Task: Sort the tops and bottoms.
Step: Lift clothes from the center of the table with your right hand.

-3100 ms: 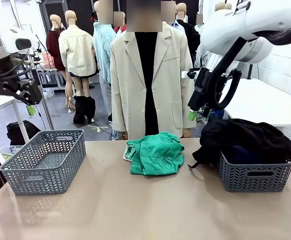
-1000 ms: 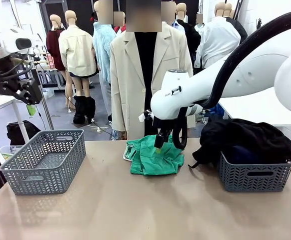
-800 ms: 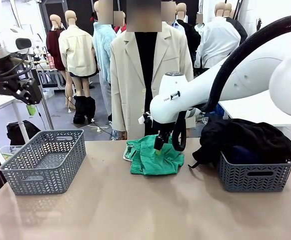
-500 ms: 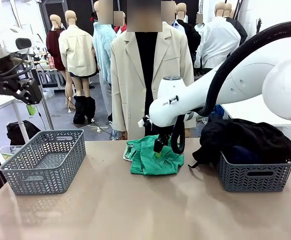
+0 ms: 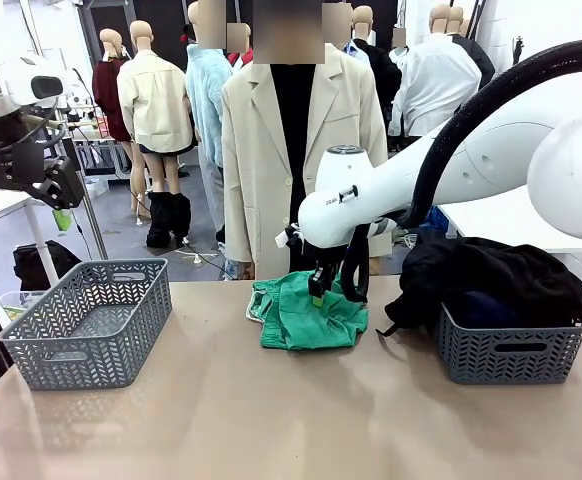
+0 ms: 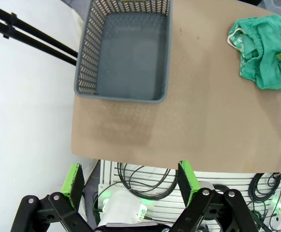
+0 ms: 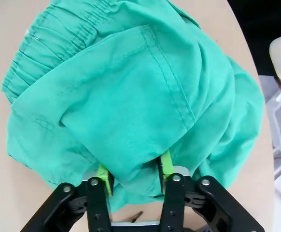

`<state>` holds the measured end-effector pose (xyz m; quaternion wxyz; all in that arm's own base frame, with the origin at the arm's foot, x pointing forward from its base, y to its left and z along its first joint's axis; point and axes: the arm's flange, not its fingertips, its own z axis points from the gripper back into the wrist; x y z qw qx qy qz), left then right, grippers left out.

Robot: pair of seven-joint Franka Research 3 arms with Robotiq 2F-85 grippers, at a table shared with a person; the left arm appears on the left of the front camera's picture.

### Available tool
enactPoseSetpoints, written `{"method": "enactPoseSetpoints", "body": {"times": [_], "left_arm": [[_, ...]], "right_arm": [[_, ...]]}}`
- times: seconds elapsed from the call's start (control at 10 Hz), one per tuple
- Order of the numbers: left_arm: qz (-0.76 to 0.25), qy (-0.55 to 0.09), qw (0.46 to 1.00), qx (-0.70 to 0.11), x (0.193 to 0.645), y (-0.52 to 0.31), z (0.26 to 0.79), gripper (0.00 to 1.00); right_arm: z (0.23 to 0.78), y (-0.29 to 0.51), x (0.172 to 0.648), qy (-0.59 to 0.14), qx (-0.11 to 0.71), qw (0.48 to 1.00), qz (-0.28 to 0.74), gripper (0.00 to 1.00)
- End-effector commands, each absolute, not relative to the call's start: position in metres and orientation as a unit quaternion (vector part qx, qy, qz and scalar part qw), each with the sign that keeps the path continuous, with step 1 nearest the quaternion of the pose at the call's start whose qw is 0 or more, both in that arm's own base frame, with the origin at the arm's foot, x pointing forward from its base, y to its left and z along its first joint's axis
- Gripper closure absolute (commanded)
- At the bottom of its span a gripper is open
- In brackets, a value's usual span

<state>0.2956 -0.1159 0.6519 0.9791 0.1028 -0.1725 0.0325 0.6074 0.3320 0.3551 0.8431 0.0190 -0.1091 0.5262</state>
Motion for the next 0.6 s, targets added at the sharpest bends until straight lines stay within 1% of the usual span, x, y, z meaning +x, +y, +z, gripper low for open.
{"method": "enactPoseSetpoints", "body": {"times": [0.0,0.2,0.3,0.4,0.5], "left_arm": [[0.034,-0.164,0.981,0.095,0.295,-0.115,0.655,0.0],[0.034,-0.164,0.981,0.095,0.295,-0.115,0.655,0.0],[0.034,-0.164,0.981,0.095,0.295,-0.115,0.655,0.0],[0.034,-0.164,0.981,0.095,0.295,-0.115,0.655,0.0],[0.034,-0.164,0.981,0.095,0.295,-0.115,0.655,0.0]], "right_arm": [[0.361,0.324,0.601,-0.117,0.029,0.847,0.517,1.0],[0.363,0.321,0.601,-0.12,0.031,0.853,0.507,1.0],[0.362,0.318,0.606,-0.118,0.046,0.86,0.494,1.0],[0.367,0.313,0.611,-0.119,0.057,0.863,0.487,1.0],[0.384,0.307,0.614,-0.12,0.071,0.865,0.481,1.0]]}}
